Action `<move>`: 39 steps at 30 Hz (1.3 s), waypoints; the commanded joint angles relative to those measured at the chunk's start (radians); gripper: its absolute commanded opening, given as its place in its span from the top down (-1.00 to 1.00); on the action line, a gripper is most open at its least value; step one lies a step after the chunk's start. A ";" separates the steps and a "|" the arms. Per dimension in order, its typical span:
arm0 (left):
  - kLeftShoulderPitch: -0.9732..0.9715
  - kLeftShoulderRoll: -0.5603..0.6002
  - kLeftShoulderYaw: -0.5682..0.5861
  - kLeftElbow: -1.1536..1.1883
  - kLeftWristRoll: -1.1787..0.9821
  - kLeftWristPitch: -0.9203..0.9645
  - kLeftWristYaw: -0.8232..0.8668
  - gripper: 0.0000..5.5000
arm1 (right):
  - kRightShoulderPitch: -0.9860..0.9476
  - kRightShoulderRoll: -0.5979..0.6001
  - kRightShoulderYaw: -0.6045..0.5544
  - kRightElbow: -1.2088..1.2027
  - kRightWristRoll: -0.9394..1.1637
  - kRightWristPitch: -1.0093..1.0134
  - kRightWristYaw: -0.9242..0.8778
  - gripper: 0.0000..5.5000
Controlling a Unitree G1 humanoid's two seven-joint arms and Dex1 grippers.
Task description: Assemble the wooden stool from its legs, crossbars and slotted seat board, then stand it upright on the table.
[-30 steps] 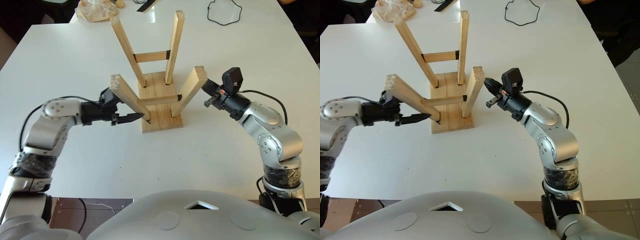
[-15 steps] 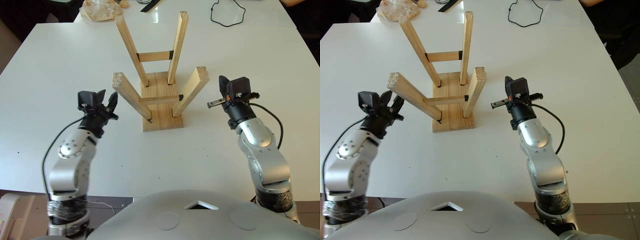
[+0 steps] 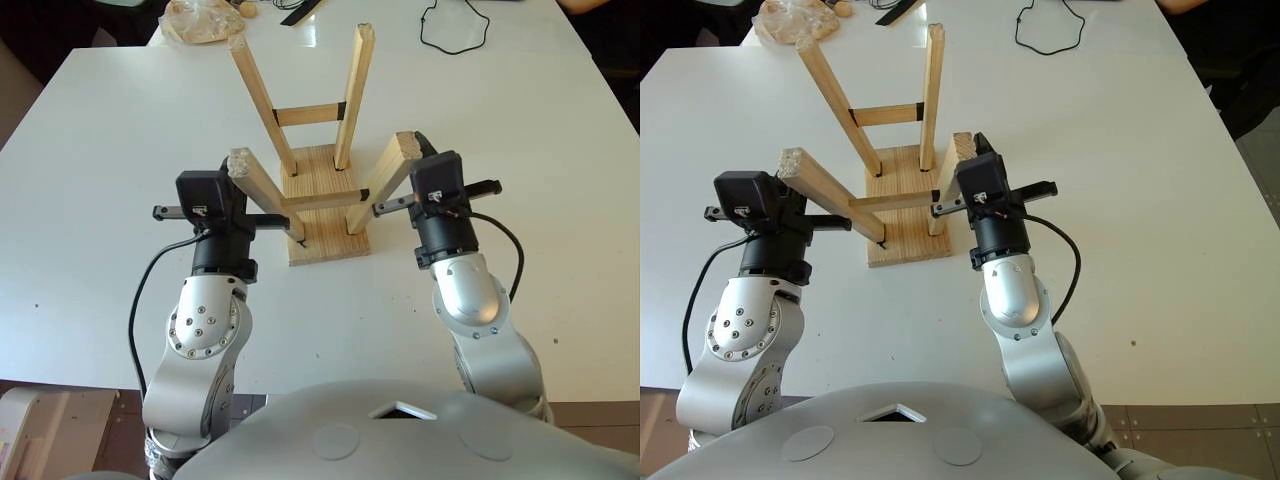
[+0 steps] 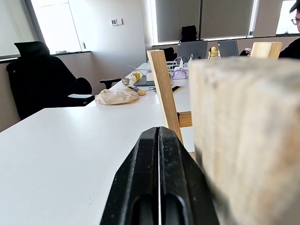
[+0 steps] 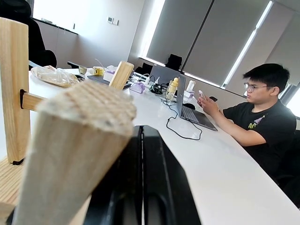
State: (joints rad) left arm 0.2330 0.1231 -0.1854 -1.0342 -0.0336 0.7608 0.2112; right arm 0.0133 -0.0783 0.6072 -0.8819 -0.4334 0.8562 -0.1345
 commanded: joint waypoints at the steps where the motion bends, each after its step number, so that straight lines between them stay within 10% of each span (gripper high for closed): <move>1: 0.009 -0.001 0.114 0.015 0.067 0.016 0.026 0.99 | 0.043 -0.007 -0.120 -0.038 -0.076 0.029 -0.026 1.00; 6: 0.139 0.015 0.292 -0.011 0.123 0.011 0.004 0.99 | 0.170 -0.032 -0.350 -0.111 -0.158 0.052 -0.039 1.00; 12: 0.000 0.034 -0.239 0.015 0.068 -0.043 -0.184 0.99 | -0.041 -0.012 0.222 -0.015 -0.055 -0.077 0.261 1.00; 20: 0.014 0.013 -0.218 0.032 0.144 -0.045 -0.158 0.99 | -0.013 -0.078 0.187 -0.027 0.004 -0.049 0.348 1.00; 26: 0.095 -0.055 0.040 0.051 0.043 -0.008 -0.182 0.99 | 0.042 -0.101 -0.255 -0.009 -0.018 -0.078 0.233 1.00; 30: 0.017 -0.185 0.397 0.182 -0.315 0.073 -0.260 0.99 | -0.128 0.174 -0.655 0.049 0.359 0.133 0.369 1.00; 34: -0.272 -0.018 0.675 0.341 -0.592 0.144 -0.316 0.99 | -0.434 0.112 -0.931 0.113 0.728 0.212 0.565 1.00; 39: -0.737 0.073 0.689 0.406 -1.006 0.302 -0.185 0.99 | -0.676 -0.040 -1.023 0.224 1.015 0.271 0.730 1.00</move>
State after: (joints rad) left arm -0.1458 0.1374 0.4660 -0.6742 -0.6897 0.9298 -0.0686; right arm -0.4552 -0.0171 -0.3150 -0.7362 0.3360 1.0472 0.4532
